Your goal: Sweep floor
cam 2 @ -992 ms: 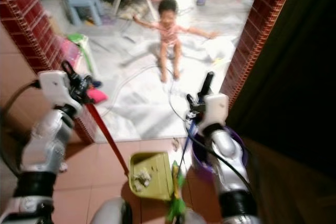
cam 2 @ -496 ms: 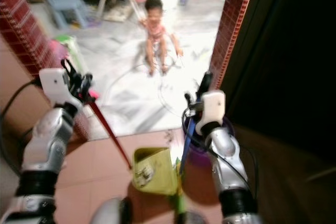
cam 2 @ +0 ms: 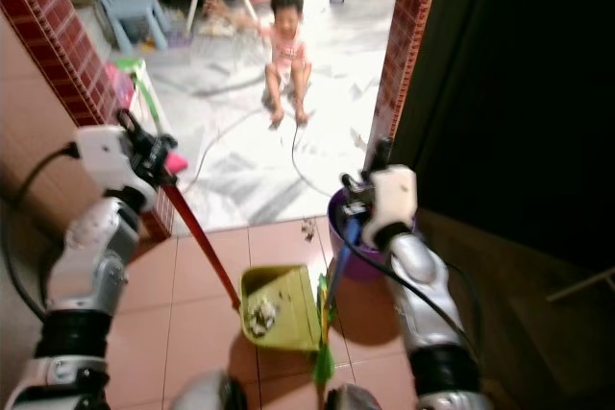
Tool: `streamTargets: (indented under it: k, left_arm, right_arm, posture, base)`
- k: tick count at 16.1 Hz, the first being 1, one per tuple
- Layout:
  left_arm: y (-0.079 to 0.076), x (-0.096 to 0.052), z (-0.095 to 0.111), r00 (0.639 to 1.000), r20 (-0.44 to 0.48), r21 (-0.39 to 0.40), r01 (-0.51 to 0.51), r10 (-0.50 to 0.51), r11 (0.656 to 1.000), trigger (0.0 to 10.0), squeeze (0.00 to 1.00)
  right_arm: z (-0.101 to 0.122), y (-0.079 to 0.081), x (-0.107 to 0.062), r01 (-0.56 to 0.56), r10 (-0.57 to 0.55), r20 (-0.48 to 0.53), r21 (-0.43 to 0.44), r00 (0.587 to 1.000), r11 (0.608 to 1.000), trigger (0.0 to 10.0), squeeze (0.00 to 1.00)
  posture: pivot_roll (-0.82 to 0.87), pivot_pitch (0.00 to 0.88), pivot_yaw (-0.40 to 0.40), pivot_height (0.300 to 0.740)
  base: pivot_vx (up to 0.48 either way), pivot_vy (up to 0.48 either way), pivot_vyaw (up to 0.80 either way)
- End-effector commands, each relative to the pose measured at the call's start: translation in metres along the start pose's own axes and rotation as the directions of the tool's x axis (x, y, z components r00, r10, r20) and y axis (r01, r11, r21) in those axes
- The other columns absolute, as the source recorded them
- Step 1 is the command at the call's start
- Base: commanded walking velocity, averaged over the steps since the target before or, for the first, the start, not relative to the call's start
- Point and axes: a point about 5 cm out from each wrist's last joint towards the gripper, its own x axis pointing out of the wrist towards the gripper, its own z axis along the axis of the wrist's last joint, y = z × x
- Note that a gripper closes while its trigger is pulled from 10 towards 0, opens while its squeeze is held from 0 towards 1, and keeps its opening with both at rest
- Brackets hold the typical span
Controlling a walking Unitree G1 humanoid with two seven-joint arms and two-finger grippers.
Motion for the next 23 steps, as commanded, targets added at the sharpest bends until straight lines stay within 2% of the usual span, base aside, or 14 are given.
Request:
streamTargets:
  k: [1, 4, 10, 15, 17, 19, 21, 23]
  left_arm:
    - [-0.002, 0.004, 0.013, 0.998, 0.055, -0.054, 0.017, -0.014, 0.998, 10.0, 0.0]
    - [-0.002, 0.006, 0.014, 0.998, 0.056, -0.07, 0.017, -0.013, 0.997, 10.0, 0.0]
    - [0.0, 0.007, 0.016, 0.998, 0.057, -0.073, 0.013, -0.009, 0.997, 10.0, 0.0]
    - [0.0, 0.008, 0.017, 0.999, 0.045, -0.089, 0.025, -0.021, 0.996, 10.0, 0.0]
    - [0.007, 0.009, 0.021, 0.997, 0.068, -0.084, -0.017, 0.022, 0.996, 10.0, 0.0]
    - [0.01, 0.01, 0.024, 0.997, 0.069, -0.032, -0.016, 0.018, 0.999, 10.0, 0.0]
    - [0.013, 0.012, 0.023, 0.999, 0.051, -0.029, -0.005, 0.006, 1.0, 10.0, 0.0]
    - [0.012, 0.016, 0.029, 0.997, 0.068, 0.011, 0.038, -0.039, 0.999, 10.0, 0.0]
  right_arm:
    - [0.002, 0.004, 0.003, -0.008, 0.008, 0.007, 0.03, 1.0, 1.0, 10.0, 0.0]
    - [0.002, 0.002, 0.003, 0.001, -0.001, -0.003, 0.031, 1.0, 1.0, 10.0, 0.0]
    - [0.002, 0.001, 0.002, 0.005, -0.005, -0.003, 0.033, 1.0, 0.999, 10.0, 0.0]
    - [0.001, -0.001, 0.003, 0.018, -0.018, -0.008, 0.024, 1.0, 1.0, 10.0, 0.0]
    - [-0.003, -0.003, 0.002, 0.029, -0.028, -0.017, 0.013, 0.999, 1.0, 10.0, 0.0]
    - [-0.003, -0.004, 0.002, 0.035, -0.035, -0.016, 0.007, 0.999, 0.999, 10.0, 0.0]
    - [-0.002, -0.005, 0.003, 0.048, -0.048, -0.011, -0.007, 0.999, 0.999, 10.0, 0.0]
    - [-0.001, -0.008, 0.005, 0.065, -0.065, -0.002, -0.024, 0.998, 0.998, 10.0, 0.0]
  posture:
    - [-0.1, 0.0, 0.024, 0.74]
    - [-0.1, 0.0, 0.023, 0.74]
    - [-0.11, 0.0, 0.021, 0.74]
    - [-0.1, 0.0, 0.022, 0.74]
    - [-0.1, 0.0, 0.02, 0.74]
    - [-0.1, 0.0, 0.017, 0.74]
    - [-0.09, 0.0, 0.016, 0.74]
    - [-0.08, 0.0, 0.012, 0.74]
  base:
    - [0.0, 0.0, 0.0]
    - [0.0, 0.204, -0.17]
    - [0.0, 0.48, -0.71]
    - [0.0, 0.48, 0.0]
    - [0.0, 0.48, 0.0]
    - [0.0, 0.0, 0.0]
    - [0.0, 0.0, 0.0]
    - [0.0, 0.0, 0.0]
